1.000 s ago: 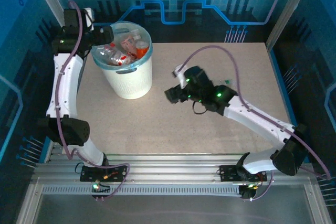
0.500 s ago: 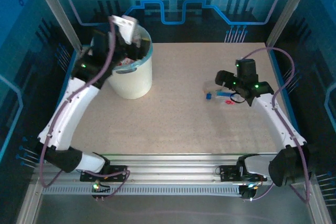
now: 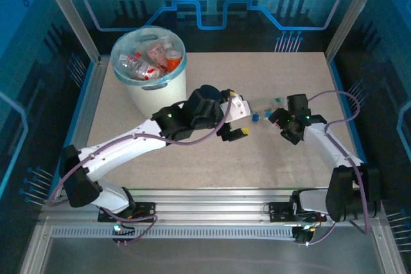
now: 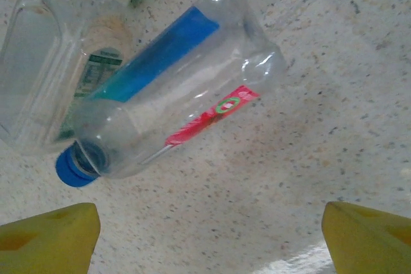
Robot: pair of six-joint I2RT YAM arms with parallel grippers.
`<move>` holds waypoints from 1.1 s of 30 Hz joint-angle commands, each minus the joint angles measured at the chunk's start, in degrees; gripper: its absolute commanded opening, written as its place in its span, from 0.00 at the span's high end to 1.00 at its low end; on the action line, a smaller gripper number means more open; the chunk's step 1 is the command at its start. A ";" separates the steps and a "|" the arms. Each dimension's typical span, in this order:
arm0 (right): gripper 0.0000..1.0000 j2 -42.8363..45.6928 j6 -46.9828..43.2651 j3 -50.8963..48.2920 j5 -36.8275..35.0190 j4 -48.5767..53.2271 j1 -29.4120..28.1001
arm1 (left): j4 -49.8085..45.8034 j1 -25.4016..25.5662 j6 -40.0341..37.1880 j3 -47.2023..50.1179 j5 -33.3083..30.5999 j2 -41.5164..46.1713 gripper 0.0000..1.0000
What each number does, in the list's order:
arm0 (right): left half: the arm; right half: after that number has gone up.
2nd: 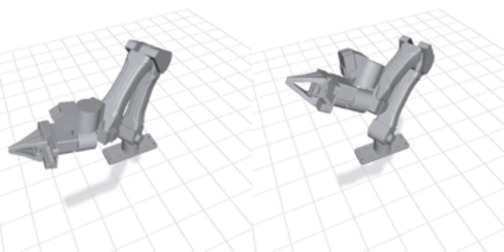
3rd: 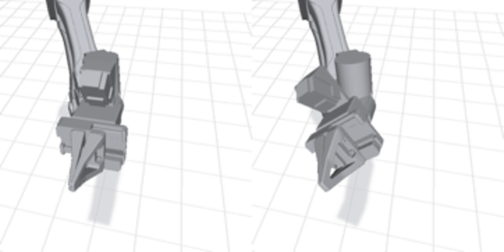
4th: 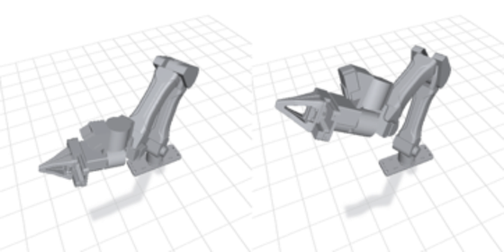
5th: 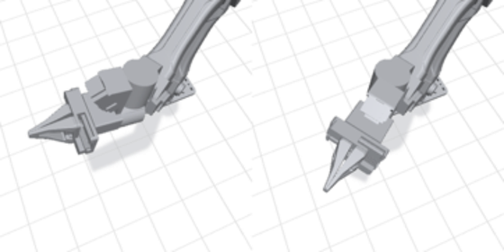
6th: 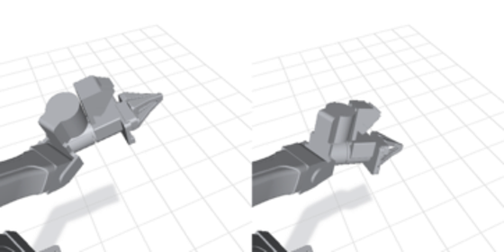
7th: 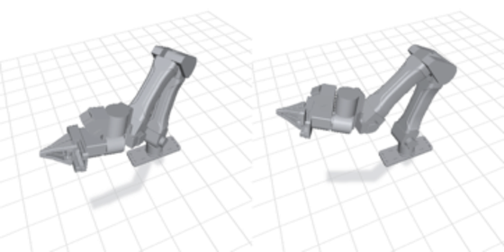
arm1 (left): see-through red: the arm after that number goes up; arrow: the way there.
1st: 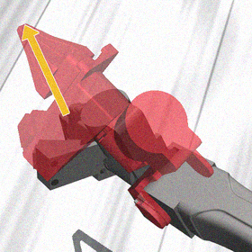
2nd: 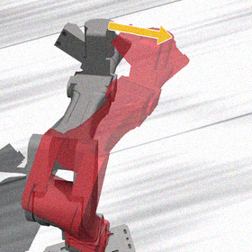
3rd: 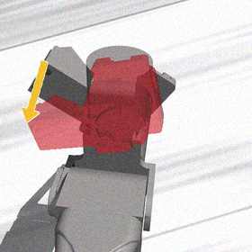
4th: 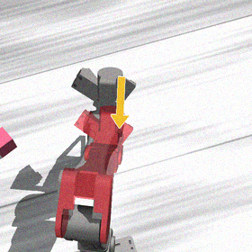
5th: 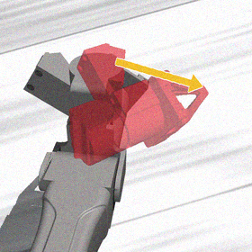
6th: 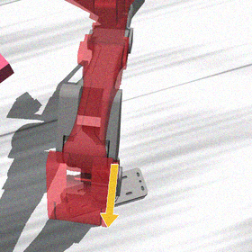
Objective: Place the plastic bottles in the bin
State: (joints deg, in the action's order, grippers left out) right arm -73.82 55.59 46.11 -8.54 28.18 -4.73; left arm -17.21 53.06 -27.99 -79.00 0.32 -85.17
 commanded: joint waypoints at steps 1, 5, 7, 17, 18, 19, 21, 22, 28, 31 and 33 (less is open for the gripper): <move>0.09 -2.46 8.35 -0.32 -4.01 -4.01 -0.85 | 3.97 0.28 -0.06 1.48 3.06 -1.30 0.04; 0.09 -7.62 9.82 2.41 -2.98 -6.27 -1.06 | 6.60 0.27 -0.56 3.52 1.28 -1.44 0.04; 0.09 -10.20 11.19 3.25 -2.69 -6.85 -0.97 | 6.54 0.26 -0.99 3.59 0.77 -1.54 0.04; 0.11 -17.33 13.74 2.82 -2.13 -9.28 -0.35 | 6.25 0.08 -1.59 3.11 -0.61 -3.75 0.04; 0.12 -17.26 13.65 2.35 -1.98 -9.29 -0.06 | 6.02 0.16 -1.49 2.91 -0.67 -3.87 0.03; 0.13 -17.03 13.48 1.86 -1.61 -9.33 0.38 | 6.08 0.12 -1.46 2.91 -0.73 -3.87 0.04; 0.15 -16.18 12.67 0.78 -0.63 -9.38 1.26 | 6.48 0.18 -1.28 3.15 -0.84 -3.71 0.03; 0.16 -15.45 12.06 0.19 -0.18 -9.20 1.75 | 6.70 0.12 -1.05 3.23 -0.84 -3.65 0.04; 0.19 -10.11 5.57 -1.90 0.61 -6.95 3.14 | 7.10 0.12 1.81 3.66 -0.93 -2.95 0.04; 0.19 -10.47 2.71 -1.51 1.73 -6.06 3.39 | 7.54 0.13 2.41 4.61 -1.41 -2.48 0.04; 0.17 -11.52 1.99 -1.03 2.99 -6.04 3.40 | 7.93 0.13 2.83 4.95 -1.86 -2.55 0.04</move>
State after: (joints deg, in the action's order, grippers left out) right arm -84.71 61.30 45.04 -6.81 19.46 -2.13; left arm -10.96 53.15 -26.89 -75.22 -0.49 -88.62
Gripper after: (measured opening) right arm 0.827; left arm 0.960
